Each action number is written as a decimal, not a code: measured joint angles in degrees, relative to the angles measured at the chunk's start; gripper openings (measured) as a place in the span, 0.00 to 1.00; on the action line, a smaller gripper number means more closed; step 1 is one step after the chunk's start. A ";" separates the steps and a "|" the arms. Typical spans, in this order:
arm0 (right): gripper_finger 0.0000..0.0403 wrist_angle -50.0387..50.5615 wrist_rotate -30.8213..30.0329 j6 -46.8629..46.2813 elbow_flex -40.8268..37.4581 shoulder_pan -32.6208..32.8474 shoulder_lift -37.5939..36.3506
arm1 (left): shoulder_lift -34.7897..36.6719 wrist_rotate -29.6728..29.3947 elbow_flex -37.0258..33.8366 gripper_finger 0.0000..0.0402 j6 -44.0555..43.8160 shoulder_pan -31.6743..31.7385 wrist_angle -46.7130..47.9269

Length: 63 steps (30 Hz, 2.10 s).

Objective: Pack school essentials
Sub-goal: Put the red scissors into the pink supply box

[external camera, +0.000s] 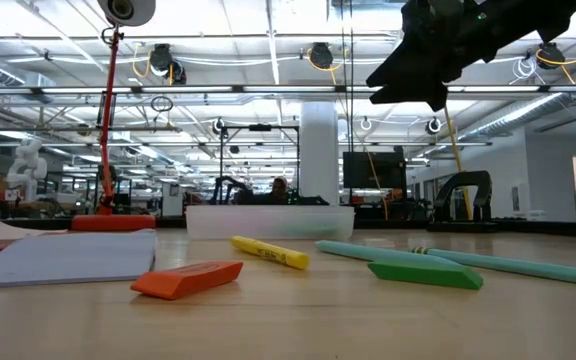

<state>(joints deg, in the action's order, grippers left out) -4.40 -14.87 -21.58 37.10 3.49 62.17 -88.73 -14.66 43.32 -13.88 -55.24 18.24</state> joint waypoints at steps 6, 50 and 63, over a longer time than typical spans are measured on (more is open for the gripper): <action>0.44 0.42 0.02 -0.18 0.00 0.00 0.00 | -6.29 0.22 3.60 0.31 1.64 -1.21 -0.14; 0.44 0.39 0.07 -0.20 0.00 0.00 0.00 | -8.06 -3.41 5.11 0.36 -7.09 4.23 -0.63; 0.44 0.42 0.05 -0.18 0.00 0.00 0.00 | -7.93 -3.32 2.35 0.36 -8.85 5.84 -3.62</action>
<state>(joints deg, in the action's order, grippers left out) -3.99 -14.83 -21.76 37.10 3.49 62.17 -96.66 -17.98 45.67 -22.73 -49.40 14.62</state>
